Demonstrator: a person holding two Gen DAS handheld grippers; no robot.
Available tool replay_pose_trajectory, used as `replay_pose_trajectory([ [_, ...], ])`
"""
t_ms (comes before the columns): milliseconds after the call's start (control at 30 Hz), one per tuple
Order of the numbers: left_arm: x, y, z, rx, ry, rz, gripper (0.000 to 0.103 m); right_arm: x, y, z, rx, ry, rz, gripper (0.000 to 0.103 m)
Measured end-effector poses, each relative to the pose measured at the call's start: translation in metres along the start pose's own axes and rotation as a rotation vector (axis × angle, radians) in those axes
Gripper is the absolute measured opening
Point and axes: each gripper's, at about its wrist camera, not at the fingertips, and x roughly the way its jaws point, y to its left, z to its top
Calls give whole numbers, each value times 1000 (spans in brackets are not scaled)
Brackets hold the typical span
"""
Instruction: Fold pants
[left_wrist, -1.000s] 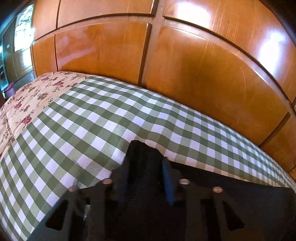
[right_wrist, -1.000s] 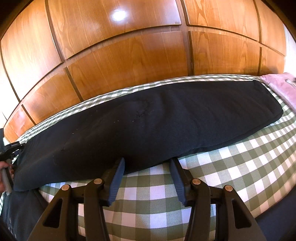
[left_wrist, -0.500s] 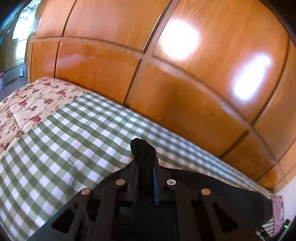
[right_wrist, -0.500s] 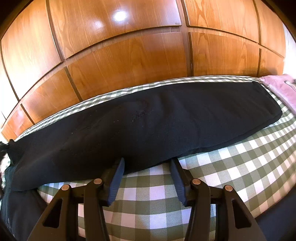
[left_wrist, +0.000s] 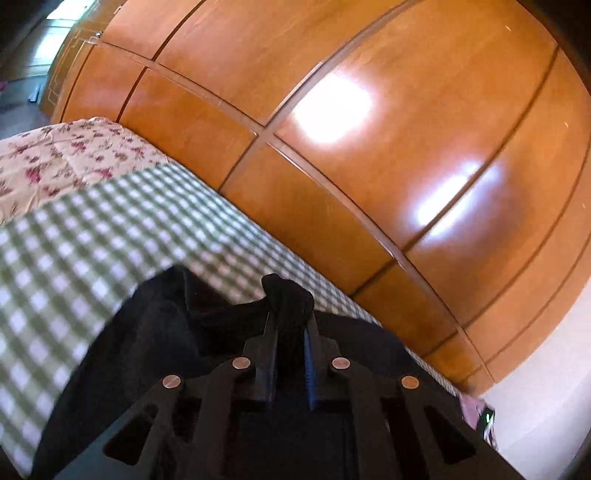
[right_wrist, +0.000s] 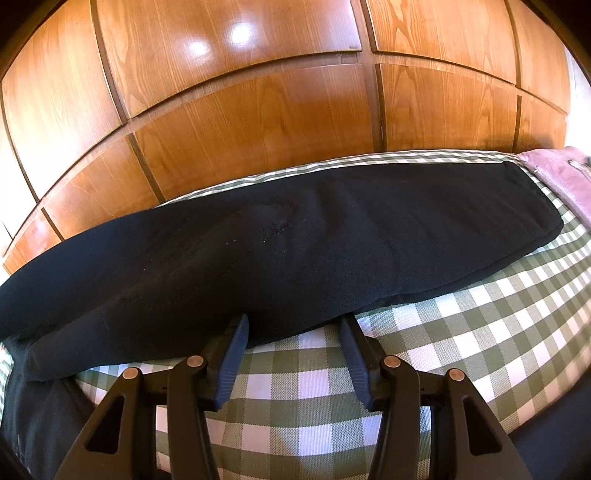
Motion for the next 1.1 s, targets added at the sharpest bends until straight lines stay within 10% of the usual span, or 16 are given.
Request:
replay_pose_trajectory([
  [733,4,40,-90,-18,85,34,10,-39,30,25,-11,-65,72,58],
  [1100,9,36,-89,-14,84,36,11,41,120,106,229,261,219,64],
])
